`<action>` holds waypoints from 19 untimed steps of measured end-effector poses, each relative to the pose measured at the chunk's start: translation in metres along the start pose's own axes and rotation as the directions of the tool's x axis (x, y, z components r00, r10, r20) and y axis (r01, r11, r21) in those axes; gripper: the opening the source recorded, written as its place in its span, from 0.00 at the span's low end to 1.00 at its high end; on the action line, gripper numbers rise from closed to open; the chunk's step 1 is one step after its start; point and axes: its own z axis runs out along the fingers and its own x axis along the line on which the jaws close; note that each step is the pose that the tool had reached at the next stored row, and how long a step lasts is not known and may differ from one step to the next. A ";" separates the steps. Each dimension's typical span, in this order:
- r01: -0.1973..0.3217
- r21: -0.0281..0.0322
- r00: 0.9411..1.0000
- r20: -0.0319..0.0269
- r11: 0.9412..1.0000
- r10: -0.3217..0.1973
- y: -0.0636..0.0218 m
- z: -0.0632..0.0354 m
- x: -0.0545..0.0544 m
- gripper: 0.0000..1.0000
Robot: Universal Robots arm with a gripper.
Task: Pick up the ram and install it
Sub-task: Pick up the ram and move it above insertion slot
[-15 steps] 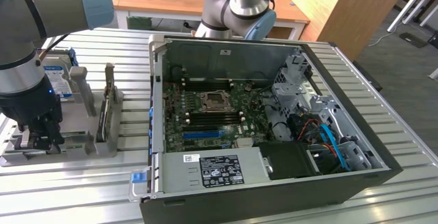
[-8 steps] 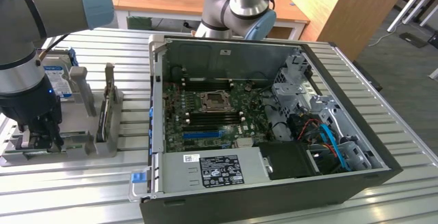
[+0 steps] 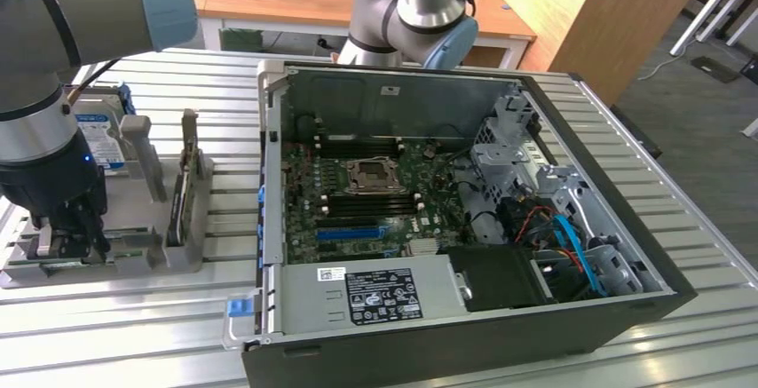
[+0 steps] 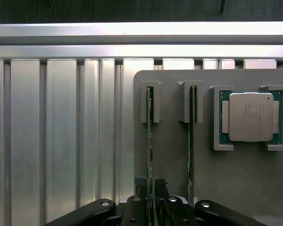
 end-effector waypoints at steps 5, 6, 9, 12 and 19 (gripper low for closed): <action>0.000 0.000 1.000 0.000 1.000 0.000 0.0001 -0.0001 0.000 0.21; 0.000 0.000 1.000 0.000 1.000 0.000 0.0001 -0.0001 0.000 0.20; 0.000 0.000 1.000 0.000 1.000 0.000 0.0001 -0.0001 0.000 0.13; 0.000 0.000 1.000 0.000 1.000 0.000 0.0001 -0.0001 0.000 0.12; 0.000 0.000 1.000 0.000 1.000 0.000 0.0001 -0.0001 0.000 0.12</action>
